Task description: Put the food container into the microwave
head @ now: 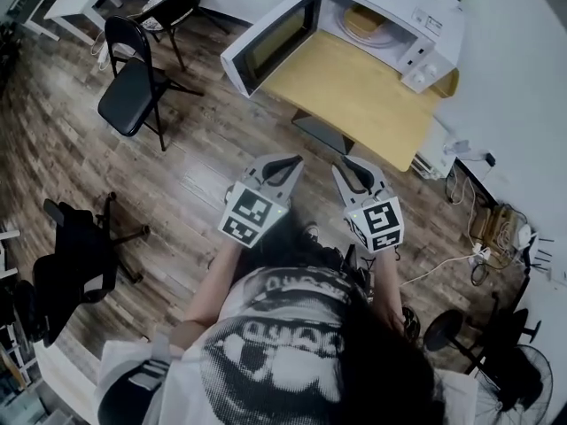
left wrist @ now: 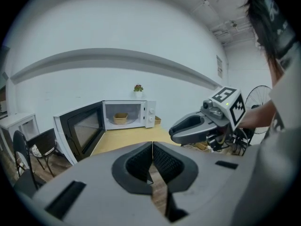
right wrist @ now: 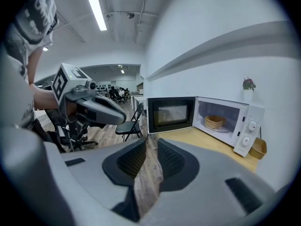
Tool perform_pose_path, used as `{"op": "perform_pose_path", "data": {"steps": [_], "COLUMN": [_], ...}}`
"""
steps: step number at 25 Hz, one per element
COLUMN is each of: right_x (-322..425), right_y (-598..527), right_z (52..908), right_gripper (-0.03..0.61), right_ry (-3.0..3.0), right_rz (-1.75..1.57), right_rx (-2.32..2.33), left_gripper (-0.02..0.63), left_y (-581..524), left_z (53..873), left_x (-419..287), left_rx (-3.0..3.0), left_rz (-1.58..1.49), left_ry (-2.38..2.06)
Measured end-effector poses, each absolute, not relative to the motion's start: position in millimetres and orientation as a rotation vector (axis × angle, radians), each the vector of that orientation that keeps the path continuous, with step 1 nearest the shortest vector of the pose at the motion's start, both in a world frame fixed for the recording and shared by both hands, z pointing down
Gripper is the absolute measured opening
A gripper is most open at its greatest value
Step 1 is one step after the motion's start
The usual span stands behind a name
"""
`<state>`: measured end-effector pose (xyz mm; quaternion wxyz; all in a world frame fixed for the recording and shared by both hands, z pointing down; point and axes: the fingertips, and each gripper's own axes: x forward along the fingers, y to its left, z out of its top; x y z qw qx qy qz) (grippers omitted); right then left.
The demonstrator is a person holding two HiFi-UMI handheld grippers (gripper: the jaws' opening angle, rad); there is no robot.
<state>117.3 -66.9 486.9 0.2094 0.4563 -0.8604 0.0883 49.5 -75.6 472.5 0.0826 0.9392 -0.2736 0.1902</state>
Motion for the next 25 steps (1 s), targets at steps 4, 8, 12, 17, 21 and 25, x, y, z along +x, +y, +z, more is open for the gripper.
{"op": "perform_pose_path", "data": {"steps": [4, 8, 12, 17, 21, 25], "right_x": [139, 156, 171, 178, 174, 174], "right_y": [-38, -8, 16, 38, 50, 58], "right_z": [487, 486, 485, 485, 483, 478], "right_gripper": [0.067, 0.055, 0.038, 0.005, 0.005, 0.005], "right_ry": [-2.384, -2.394, -2.414, -2.452, -2.516, -2.559], "right_rz": [0.249, 0.259, 0.253, 0.251, 0.273, 0.292], "right_rx": [1.313, 1.344, 1.371, 1.375, 1.345, 1.321], "left_gripper": [0.002, 0.002, 0.002, 0.002, 0.002, 0.002], "left_y": [-46, -20, 9, 39, 52, 61], "left_z": [470, 466, 467, 471, 470, 466], "left_x": [71, 92, 110, 119, 120, 121], "left_rx": [2.828, 2.851, 2.871, 2.876, 2.88, 2.888], "left_rz": [0.597, 0.599, 0.606, 0.628, 0.638, 0.632], "left_ry": [-0.771, -0.752, -0.736, -0.737, -0.757, -0.777]}}
